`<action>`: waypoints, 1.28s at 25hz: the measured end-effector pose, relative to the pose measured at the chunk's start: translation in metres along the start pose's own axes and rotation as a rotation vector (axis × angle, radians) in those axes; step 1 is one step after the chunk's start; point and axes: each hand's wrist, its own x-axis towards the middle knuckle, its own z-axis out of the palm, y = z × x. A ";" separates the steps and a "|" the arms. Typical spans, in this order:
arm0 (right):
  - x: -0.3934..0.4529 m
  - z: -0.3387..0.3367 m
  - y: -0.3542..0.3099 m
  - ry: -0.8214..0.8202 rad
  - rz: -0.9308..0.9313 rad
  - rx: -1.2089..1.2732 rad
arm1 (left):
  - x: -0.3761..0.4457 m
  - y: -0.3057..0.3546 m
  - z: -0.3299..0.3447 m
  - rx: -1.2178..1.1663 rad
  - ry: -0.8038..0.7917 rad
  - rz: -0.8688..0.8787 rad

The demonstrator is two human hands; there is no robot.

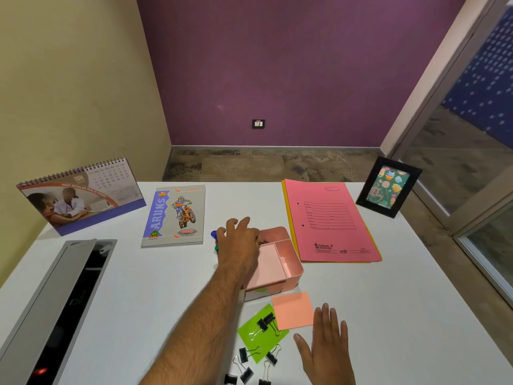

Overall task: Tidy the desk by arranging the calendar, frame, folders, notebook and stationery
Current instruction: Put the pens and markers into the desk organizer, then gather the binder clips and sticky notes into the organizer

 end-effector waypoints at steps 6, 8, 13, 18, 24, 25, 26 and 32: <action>0.001 -0.001 -0.001 -0.042 0.006 0.011 | -0.009 -0.008 0.004 -0.030 -0.043 0.004; 0.001 -0.002 0.000 -0.076 0.008 0.026 | -0.013 -0.012 0.002 -0.055 -0.060 0.014; 0.002 -0.014 -0.007 -0.131 0.027 0.060 | -0.027 -0.024 -0.002 -0.133 0.018 0.021; 0.008 -0.060 -0.050 0.026 0.333 0.505 | -0.053 -0.045 0.001 -0.391 0.215 -0.163; 0.032 -0.104 -0.125 -0.417 0.942 1.733 | -0.079 -0.061 0.009 -0.539 0.103 -0.473; 0.035 -0.106 -0.131 -0.477 0.978 1.807 | -0.081 -0.062 0.009 -0.558 0.058 -0.504; 0.037 -0.107 -0.136 -0.503 0.993 1.845 | -0.082 -0.063 0.010 -0.556 0.011 -0.530; 0.048 -0.109 -0.151 -0.546 1.044 1.978 | -0.084 -0.059 0.014 -0.521 -0.091 -0.558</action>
